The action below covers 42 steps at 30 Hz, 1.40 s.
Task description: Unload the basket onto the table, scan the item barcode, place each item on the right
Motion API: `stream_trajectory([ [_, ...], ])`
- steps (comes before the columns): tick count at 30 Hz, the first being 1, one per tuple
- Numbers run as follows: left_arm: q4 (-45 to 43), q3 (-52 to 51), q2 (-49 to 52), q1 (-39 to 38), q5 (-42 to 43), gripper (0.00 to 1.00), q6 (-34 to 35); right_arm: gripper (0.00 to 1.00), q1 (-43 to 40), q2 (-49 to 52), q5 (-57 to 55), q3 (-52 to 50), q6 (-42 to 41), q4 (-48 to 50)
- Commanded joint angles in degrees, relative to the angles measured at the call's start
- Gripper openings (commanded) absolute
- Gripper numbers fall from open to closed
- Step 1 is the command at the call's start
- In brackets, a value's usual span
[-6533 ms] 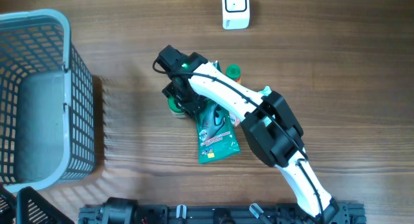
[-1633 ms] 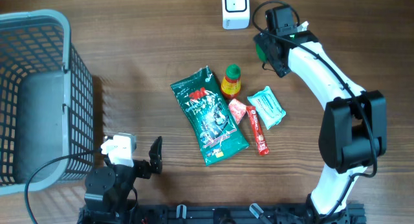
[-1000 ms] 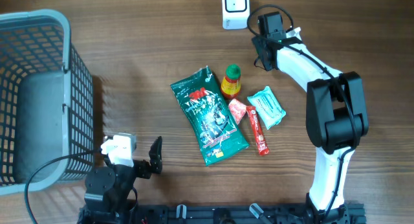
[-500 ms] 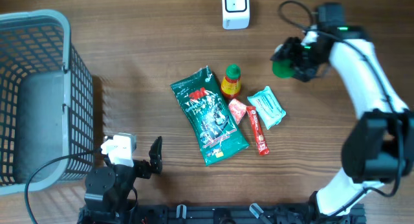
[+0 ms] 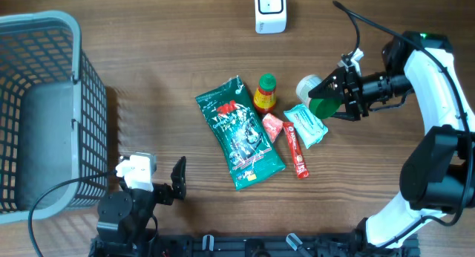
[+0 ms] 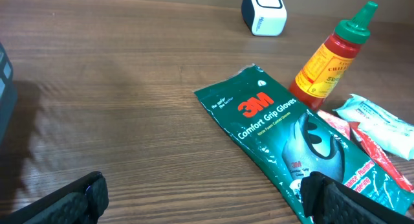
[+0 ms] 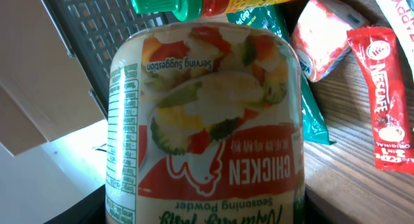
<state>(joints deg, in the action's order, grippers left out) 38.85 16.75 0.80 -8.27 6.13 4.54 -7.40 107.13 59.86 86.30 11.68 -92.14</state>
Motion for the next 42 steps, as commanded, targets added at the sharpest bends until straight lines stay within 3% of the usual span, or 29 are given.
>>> stream_trajectory([
  [1, -0.15, -0.04, -0.35, -0.13, 0.87, 1.00, -1.11, 0.64, -0.17, -0.22, 3.17, -0.52, 0.96, -0.20],
  [5, -0.15, -0.04, -0.35, -0.13, 0.87, 1.00, -1.11, 0.64, -0.17, -0.22, 3.19, -0.52, -7.61, 2.97],
  [11, -0.15, -0.04, -0.35, -0.13, 0.87, 1.00, -1.11, 0.68, -0.02, -0.22, 3.06, -1.57, -36.17, 13.38],
  [21, -0.15, -0.04, -0.35, -0.13, 0.87, 1.00, -1.11, 0.68, -0.02, -0.22, 13.64, -1.57, -57.66, 8.09],
  [38, -0.15, -0.04, -0.35, -0.13, 0.87, 1.00, -1.11, 0.68, -0.15, -0.22, 13.55, -1.57, -60.30, 11.17],
  [42, -0.15, -0.04, -0.37, -0.13, 0.87, 1.00, -1.11, 0.58, -0.20, -0.22, 13.49, -1.57, -58.12, 15.32],
])
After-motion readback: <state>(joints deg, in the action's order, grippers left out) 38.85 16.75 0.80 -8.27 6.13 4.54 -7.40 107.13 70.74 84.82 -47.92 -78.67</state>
